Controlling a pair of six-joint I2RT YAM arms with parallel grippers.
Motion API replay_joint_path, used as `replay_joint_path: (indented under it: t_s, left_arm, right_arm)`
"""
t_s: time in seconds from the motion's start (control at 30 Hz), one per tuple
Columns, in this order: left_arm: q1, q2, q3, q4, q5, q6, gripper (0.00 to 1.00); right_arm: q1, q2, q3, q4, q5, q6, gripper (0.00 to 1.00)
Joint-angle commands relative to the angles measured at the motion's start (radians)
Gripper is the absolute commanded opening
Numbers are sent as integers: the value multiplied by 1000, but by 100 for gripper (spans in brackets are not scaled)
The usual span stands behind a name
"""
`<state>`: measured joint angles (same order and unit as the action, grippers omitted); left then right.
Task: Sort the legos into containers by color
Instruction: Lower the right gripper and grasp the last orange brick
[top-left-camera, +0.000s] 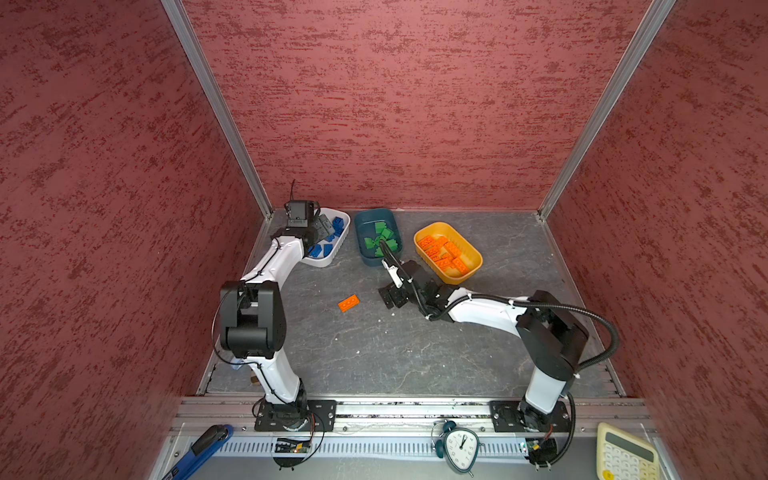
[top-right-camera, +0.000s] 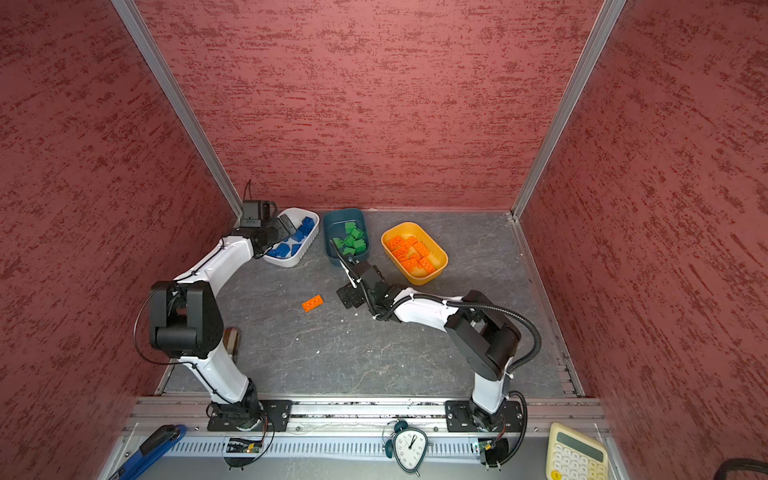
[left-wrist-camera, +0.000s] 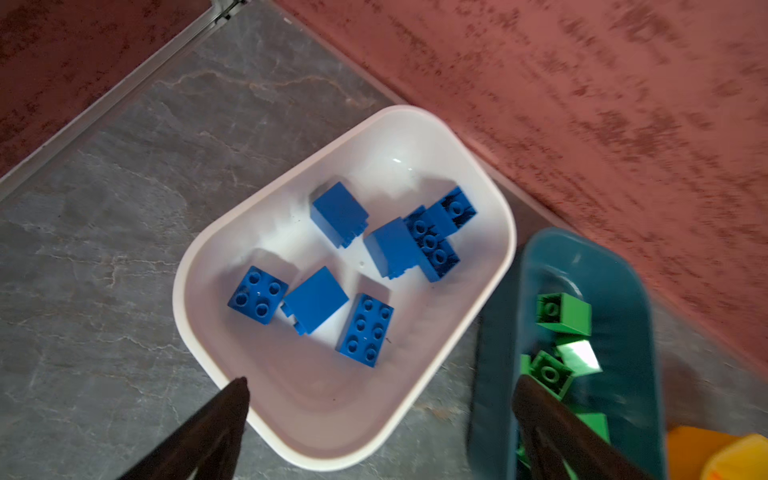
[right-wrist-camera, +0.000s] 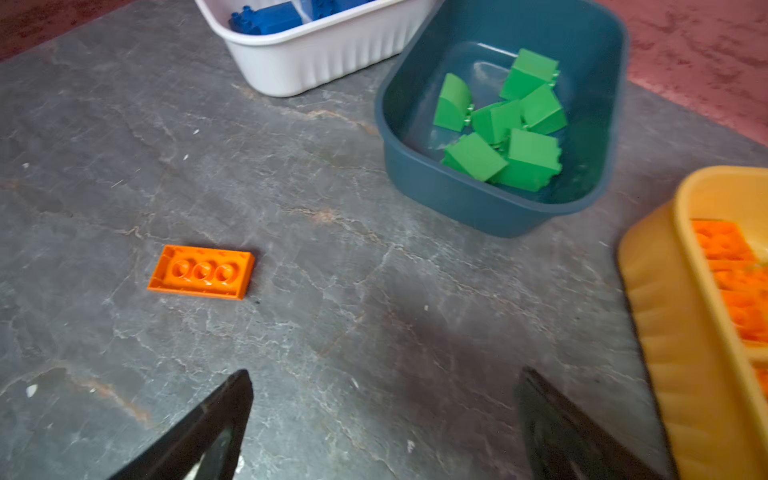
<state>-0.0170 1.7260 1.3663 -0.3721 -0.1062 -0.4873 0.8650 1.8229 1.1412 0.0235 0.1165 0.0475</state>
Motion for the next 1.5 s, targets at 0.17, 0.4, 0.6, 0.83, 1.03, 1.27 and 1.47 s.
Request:
replay_joint_path:
  t_s: [0.17,0.4,0.6,0.83,1.03,1.27,1.47]
  left_arm:
    - [19,-219,-201,41,-8,-68,100]
    - [87,-400,-394,25,-16,-131,99]
    - [185,-502,-532,30,28,-172,99]
    - [241,-568,-582,4,42,-150,99]
    - [252,-585,-605,2,49,-142,99]
    - [252,-567,-607,8,72,-144,99]
    - [235,-540,-600,18,84,-153,99]
  right_arm:
    - [35,188,242,-233,-162,-14,99]
    - [81,359,464,-347,-275,-49,99]
    - [122,551,725,-479,-158,-19,98]
    - [177,686,908,-649,16,-14,94]
    - [178,667,889,-649,48,2,90]
    - [169,597,787,-581,75,31,89]
    - [148,530,687,-515,63,61,87]
